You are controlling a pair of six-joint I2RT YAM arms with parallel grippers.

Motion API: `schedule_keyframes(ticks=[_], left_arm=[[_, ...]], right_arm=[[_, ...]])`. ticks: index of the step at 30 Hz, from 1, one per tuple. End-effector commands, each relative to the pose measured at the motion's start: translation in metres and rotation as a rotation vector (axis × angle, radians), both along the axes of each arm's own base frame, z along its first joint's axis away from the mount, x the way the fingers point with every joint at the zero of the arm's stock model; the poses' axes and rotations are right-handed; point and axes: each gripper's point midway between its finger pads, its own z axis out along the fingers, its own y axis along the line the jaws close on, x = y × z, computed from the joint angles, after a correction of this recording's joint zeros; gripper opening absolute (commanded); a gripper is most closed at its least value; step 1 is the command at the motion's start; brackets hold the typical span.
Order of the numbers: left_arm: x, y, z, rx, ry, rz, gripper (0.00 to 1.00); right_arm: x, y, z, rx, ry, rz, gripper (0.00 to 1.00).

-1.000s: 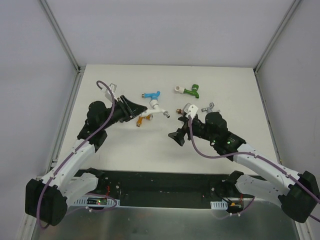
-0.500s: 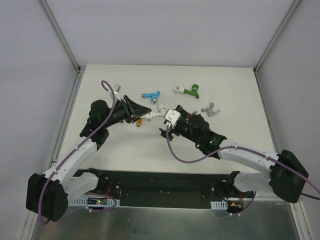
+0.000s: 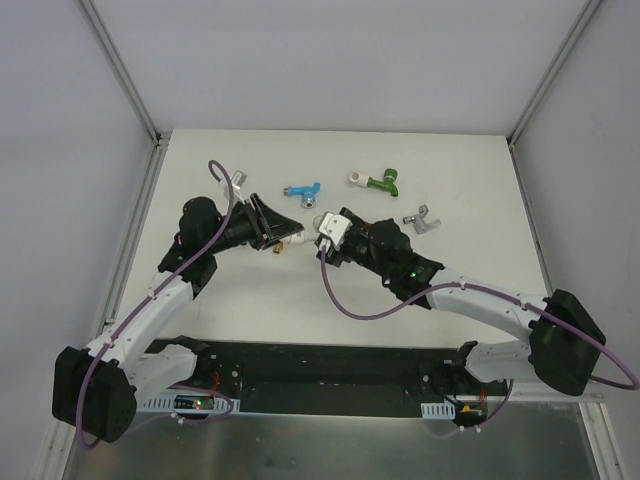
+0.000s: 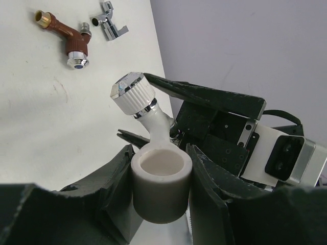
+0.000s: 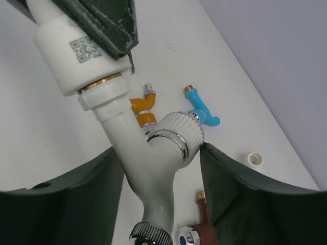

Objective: Install the water faucets

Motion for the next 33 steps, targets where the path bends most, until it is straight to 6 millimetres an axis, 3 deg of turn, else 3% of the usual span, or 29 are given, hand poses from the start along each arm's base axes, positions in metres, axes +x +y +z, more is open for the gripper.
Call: schedule_keyframes(ticks=[1,10,12,13,15,17,21,25,27,30,33], left_arm=[[-0.028,-0.016,0.044,-0.033,-0.163,-0.189,0.0],[-0.061,-0.028,0.047,0.053,-0.321,-0.426,0.0],[-0.058,-0.025,0.045,0.092,-0.33,-0.402,0.0],[-0.054,-0.022,0.039,0.133,-0.323,-0.371,0.08],[-0.044,-0.013,0.036,0.193,-0.314,-0.293,0.4],[-0.032,-0.001,0.035,0.235,-0.293,-0.202,0.55],[-0.012,0.046,0.027,0.413,-0.254,0.045,0.67],[-0.003,0.128,0.025,0.73,-0.274,0.414,0.8],[-0.008,0.157,0.027,0.805,-0.3,0.545,0.83],[-0.009,0.167,0.018,0.838,-0.299,0.584,0.83],[-0.009,0.156,0.003,0.825,-0.265,0.517,0.84]], right_arm=[[-0.012,0.02,0.023,0.047,0.021,0.105,0.59],[-0.042,0.021,0.002,-0.03,0.216,0.207,0.0],[-0.04,0.016,-0.002,-0.044,0.231,0.175,0.0],[-0.038,0.013,-0.005,-0.054,0.234,0.155,0.0],[-0.033,0.005,-0.013,-0.08,0.252,0.099,0.0],[-0.026,-0.005,-0.023,-0.111,0.258,0.028,0.0],[-0.013,-0.022,-0.052,-0.16,0.3,-0.118,0.0],[-0.002,-0.04,-0.083,-0.178,0.362,-0.297,0.0],[0.003,-0.048,-0.098,-0.189,0.387,-0.379,0.0],[0.004,-0.051,-0.113,-0.164,0.449,-0.444,0.0],[0.0,-0.049,-0.116,-0.074,0.524,-0.486,0.0]])
